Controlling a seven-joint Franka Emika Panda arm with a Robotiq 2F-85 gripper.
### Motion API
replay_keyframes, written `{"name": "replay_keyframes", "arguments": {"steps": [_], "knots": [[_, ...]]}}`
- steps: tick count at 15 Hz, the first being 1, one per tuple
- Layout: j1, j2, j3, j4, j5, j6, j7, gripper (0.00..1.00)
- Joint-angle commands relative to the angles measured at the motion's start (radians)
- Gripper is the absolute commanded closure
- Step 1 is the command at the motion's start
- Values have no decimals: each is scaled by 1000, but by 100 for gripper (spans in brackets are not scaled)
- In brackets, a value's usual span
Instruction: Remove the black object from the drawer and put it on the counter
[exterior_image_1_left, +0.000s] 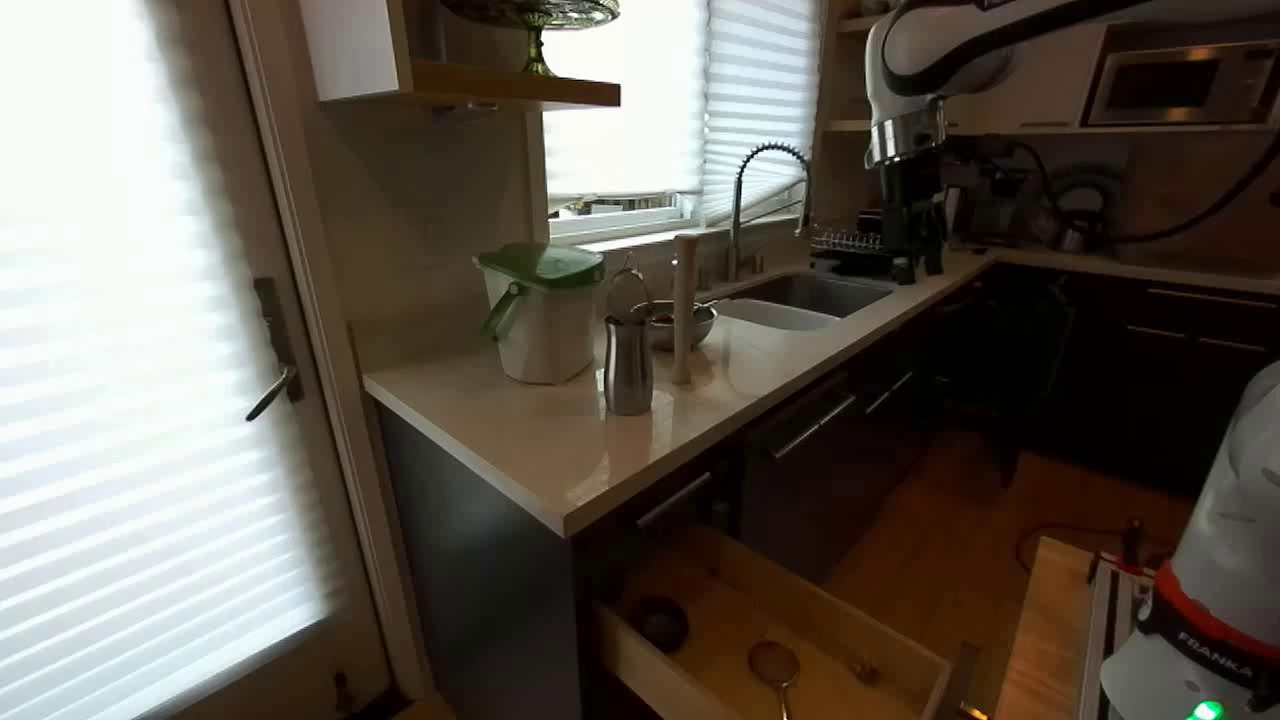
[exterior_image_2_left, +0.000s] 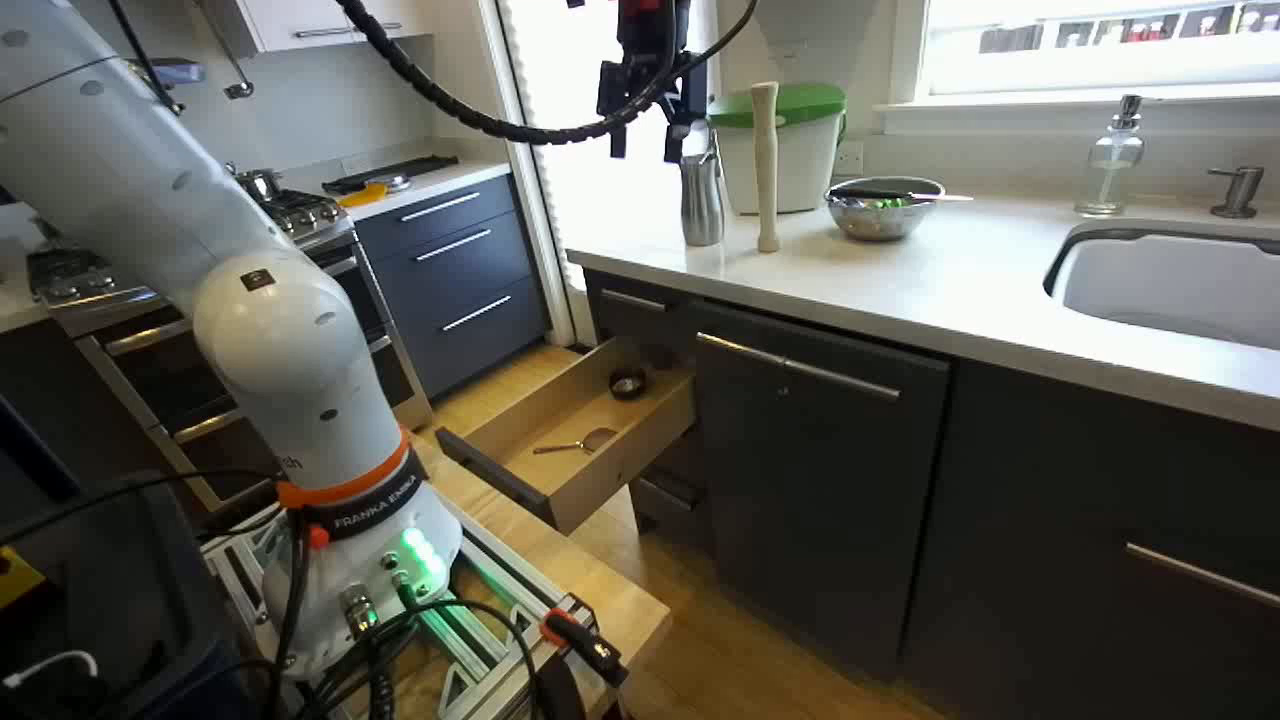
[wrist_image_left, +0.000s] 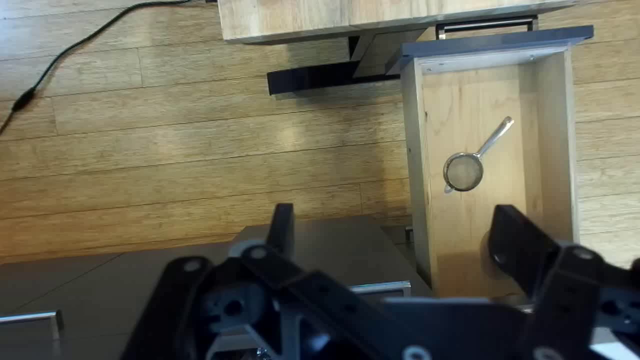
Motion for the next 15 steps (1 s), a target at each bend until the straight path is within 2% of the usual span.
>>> {"name": "replay_keyframes", "arguments": {"steps": [1,4,6,10,11,14,15], "knots": [[0,1,0,3,0,-3,0,0],[59,18,81,-89,21,29,62,0],[101,38,124,-123,35,-15,30,0],[171,158,218,-227,78,-6,121,0],[179,198,233,-254,85,25,162,0],[187,240,259,-398,65,214,331,0],[176,253,245,-432,54,246,328,0]]}}
